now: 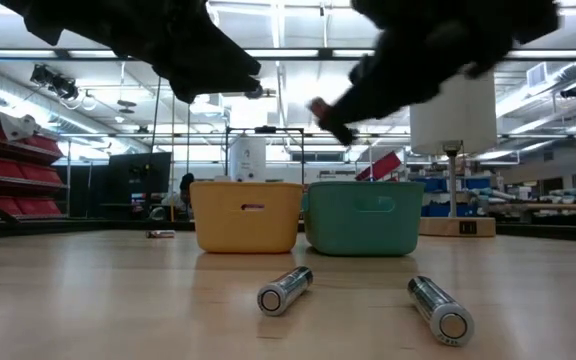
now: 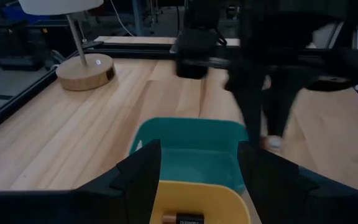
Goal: Sort batteries
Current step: Put the black battery into the yellow bin
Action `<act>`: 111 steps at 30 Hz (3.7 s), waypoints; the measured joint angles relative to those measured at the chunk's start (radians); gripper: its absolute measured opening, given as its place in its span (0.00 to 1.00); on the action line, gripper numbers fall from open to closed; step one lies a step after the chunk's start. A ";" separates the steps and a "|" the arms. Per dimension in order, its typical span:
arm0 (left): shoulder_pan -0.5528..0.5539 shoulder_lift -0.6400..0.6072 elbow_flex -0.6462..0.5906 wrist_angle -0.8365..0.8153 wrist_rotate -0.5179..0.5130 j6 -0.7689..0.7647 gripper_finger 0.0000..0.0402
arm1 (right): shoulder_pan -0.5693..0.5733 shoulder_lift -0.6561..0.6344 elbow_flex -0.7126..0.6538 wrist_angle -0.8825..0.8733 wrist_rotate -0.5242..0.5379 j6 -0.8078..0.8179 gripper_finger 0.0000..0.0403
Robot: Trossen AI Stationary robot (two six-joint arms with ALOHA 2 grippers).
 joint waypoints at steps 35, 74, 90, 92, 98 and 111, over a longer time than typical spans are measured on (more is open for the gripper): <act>0.000 0.001 0.000 -0.026 -0.001 -0.026 0.57 | -0.118 -0.034 0.001 0.012 -0.006 0.043 0.46; 0.003 0.002 -0.001 -0.010 -0.118 -0.003 0.57 | 0.787 -0.091 0.037 -0.739 -0.220 0.770 0.33; 0.003 0.002 -0.001 -0.010 -0.127 -0.006 0.57 | 0.846 -0.059 0.024 -0.798 -0.279 0.823 0.27; 0.003 0.002 -0.001 -0.010 -0.127 -0.006 0.57 | 0.846 -0.044 0.024 -0.784 -0.314 0.812 0.28; 0.003 0.002 -0.001 -0.010 -0.137 -0.006 0.57 | 0.847 0.018 0.026 -0.744 -0.344 0.766 0.28; 0.003 0.002 -0.001 0.003 -0.143 -0.006 0.57 | 0.831 0.046 0.037 -0.756 -0.287 0.827 0.28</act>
